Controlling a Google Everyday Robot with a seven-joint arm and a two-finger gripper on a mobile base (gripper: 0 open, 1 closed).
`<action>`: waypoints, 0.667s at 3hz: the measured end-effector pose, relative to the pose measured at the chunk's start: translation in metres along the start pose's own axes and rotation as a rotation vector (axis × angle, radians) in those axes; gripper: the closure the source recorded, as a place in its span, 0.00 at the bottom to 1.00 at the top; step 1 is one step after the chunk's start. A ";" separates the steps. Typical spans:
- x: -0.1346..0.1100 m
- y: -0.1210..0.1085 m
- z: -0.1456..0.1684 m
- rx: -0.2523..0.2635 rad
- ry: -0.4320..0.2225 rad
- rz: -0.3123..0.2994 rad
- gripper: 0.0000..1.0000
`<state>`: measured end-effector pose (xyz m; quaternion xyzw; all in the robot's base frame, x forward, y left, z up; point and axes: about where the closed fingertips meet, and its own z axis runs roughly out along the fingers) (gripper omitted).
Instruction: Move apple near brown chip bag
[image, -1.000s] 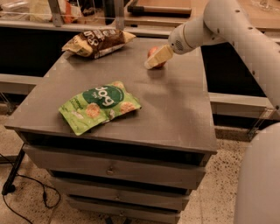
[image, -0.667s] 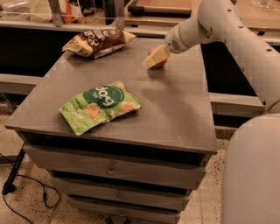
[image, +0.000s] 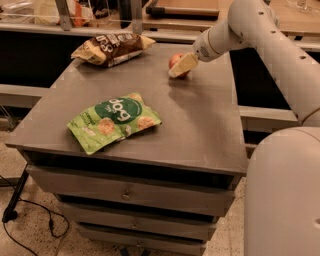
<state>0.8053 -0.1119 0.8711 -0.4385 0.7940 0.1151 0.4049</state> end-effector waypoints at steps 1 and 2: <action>0.007 0.000 0.001 -0.018 0.006 0.000 0.40; 0.005 0.003 0.002 -0.036 -0.001 -0.017 0.64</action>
Offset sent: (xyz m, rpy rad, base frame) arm -0.0042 -0.0034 0.0006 0.0025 -0.0017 0.0597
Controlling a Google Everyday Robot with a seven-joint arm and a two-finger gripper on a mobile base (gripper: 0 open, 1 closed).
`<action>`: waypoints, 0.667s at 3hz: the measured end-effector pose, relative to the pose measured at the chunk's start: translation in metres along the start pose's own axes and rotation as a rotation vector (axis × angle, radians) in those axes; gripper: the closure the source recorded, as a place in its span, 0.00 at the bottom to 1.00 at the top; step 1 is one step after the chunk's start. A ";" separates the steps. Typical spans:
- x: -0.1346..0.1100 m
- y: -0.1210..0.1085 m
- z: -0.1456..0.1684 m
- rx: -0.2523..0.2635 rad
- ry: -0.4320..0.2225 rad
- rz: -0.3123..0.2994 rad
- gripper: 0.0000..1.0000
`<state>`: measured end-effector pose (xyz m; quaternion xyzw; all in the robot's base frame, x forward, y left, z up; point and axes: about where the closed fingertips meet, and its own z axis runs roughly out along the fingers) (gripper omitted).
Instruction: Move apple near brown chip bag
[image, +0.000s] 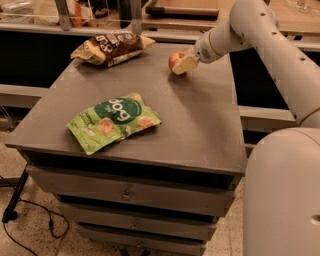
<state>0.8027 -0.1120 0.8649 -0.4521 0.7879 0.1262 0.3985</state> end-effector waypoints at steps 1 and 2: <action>-0.027 0.016 0.006 -0.036 -0.069 0.006 0.87; -0.068 0.044 0.021 -0.078 -0.158 -0.008 1.00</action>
Offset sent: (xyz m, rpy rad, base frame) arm -0.0151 0.1337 0.0532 0.2408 -0.0964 0.1451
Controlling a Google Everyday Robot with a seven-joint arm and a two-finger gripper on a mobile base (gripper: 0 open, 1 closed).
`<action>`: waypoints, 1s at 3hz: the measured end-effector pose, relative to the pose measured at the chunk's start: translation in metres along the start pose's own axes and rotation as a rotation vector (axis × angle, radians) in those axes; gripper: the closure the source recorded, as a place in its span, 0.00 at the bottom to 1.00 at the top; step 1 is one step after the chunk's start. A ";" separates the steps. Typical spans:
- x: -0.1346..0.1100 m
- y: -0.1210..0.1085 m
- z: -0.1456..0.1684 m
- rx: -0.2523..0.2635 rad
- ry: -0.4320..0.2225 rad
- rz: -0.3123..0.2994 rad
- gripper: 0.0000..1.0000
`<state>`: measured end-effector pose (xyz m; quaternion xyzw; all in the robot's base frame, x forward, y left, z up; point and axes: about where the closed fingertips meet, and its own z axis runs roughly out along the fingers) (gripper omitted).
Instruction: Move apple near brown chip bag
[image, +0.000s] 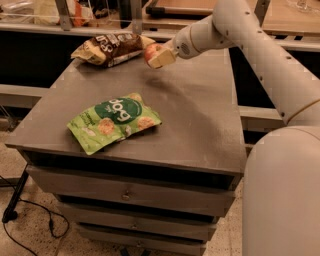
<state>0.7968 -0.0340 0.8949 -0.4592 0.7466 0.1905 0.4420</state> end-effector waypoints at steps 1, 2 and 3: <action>-0.024 0.022 0.029 -0.004 -0.038 -0.027 1.00; -0.034 0.041 0.060 0.000 -0.046 -0.063 1.00; -0.038 0.051 0.081 0.027 -0.052 -0.086 1.00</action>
Offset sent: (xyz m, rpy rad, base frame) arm 0.0002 0.1157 -0.0193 -0.0070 -0.1098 0.0489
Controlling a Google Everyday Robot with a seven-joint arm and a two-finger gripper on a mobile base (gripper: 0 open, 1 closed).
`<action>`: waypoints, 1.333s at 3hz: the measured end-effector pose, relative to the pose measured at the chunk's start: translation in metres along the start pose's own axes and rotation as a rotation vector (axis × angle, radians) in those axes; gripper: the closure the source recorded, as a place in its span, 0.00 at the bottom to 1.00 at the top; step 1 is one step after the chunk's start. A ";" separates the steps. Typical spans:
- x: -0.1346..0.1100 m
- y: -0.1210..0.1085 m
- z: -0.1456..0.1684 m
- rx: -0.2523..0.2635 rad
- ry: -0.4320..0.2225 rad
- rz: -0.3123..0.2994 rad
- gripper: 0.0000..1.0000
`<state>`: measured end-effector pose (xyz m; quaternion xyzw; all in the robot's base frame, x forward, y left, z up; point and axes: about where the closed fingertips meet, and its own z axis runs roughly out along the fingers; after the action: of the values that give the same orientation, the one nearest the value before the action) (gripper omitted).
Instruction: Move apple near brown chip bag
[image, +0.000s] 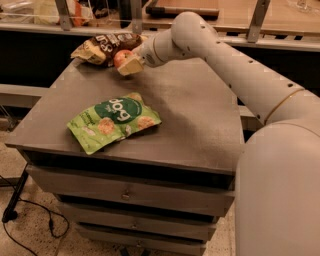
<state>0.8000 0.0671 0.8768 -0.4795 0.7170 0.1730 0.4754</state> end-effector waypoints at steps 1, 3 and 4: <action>-0.008 0.003 0.019 0.022 -0.014 -0.008 1.00; -0.012 0.005 0.046 0.007 0.006 -0.014 0.82; -0.001 0.005 0.047 -0.013 0.056 -0.019 0.59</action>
Offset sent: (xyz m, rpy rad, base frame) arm 0.0246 0.0432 -0.0042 0.0139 -0.0635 -0.0348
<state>0.8199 0.1033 0.8539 -0.4938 0.7244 0.1597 0.4537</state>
